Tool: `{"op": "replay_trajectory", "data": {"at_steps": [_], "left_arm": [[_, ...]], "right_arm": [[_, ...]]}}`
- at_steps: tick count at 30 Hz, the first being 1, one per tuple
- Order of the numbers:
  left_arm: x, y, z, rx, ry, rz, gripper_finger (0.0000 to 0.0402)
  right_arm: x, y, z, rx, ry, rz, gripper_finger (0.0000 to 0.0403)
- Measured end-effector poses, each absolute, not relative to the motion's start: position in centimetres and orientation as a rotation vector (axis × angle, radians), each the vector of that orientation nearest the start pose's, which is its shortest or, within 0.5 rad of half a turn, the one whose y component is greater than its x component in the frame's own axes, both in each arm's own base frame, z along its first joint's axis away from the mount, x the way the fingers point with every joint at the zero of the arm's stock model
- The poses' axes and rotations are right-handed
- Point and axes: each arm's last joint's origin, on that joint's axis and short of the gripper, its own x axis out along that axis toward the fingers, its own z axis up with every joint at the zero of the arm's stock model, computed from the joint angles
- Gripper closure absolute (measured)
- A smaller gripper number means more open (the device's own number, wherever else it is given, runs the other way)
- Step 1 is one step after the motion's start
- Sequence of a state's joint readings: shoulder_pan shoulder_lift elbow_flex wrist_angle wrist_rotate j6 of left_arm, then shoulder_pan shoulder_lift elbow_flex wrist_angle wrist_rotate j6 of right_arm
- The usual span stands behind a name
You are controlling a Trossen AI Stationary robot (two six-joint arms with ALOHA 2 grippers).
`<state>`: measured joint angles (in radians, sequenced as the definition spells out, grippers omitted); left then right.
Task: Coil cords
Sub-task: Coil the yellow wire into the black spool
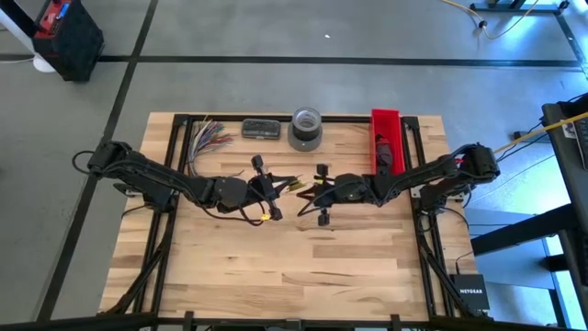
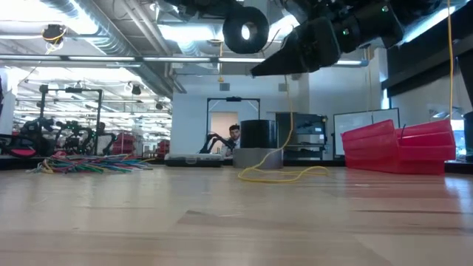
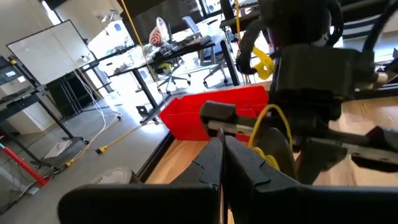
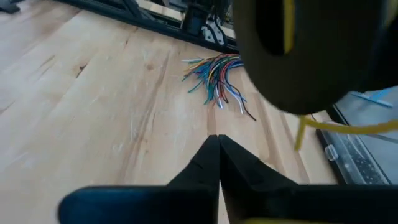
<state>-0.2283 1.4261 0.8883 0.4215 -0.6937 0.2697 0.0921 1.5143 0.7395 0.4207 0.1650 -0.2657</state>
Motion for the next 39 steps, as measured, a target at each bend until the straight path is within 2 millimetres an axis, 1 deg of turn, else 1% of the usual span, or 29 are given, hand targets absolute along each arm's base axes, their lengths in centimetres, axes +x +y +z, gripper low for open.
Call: {"op": "replay_trajectory", "data": {"at_steps": [4,6,8,11,14,17,20,24,28,32,35,39], "left_arm": [[30.9,-5.3,28.0,0.336,0.173,0.447,0.04],[30.9,-5.3,28.0,0.34,0.174,0.447,0.04],[30.9,-5.3,28.0,0.344,0.175,0.445,0.04],[30.9,-5.3,28.0,0.344,0.175,0.445,0.04],[30.9,-5.3,28.0,0.344,0.176,0.444,0.04],[30.9,-5.3,28.0,0.347,0.178,0.442,0.04],[30.8,-5.3,27.9,0.348,0.184,0.441,0.04],[30.8,-5.3,27.9,0.349,0.186,0.441,0.04],[30.8,-5.3,27.9,0.35,0.189,0.441,0.04],[30.8,-5.3,27.9,0.35,0.189,0.442,0.04],[30.8,-5.3,27.9,0.35,0.187,0.442,0.04],[30.8,-5.3,27.9,0.349,0.186,0.443,0.04]], "right_arm": [[30.9,2.3,20.1,-0.196,0.41,-0.057,0.036],[30.7,2.2,19.7,-0.186,0.462,-0.112,0.0336],[30.3,2.0,19.1,-0.206,0.54,-0.146,0.0309],[29.4,1.9,18.6,-0.243,0.713,-0.144,0.0274],[28.6,1.7,19.2,-0.292,0.869,-0.176,0.025],[28.4,1.6,20.2,-0.304,0.93,-0.209,0.0239],[28.7,1.6,21.3,-0.292,0.909,-0.214,0.0238],[29.3,1.7,21.8,-0.309,0.827,-0.185,0.0237],[29.7,1.7,21.3,-0.352,0.711,-0.172,0.0237],[29.7,1.9,20.5,-0.316,0.605,-0.114,0.0237],[29.6,2.0,20.2,-0.303,0.606,-0.07,0.0237],[29.5,1.9,20.1,-0.274,0.609,-0.081,0.0237]]}}
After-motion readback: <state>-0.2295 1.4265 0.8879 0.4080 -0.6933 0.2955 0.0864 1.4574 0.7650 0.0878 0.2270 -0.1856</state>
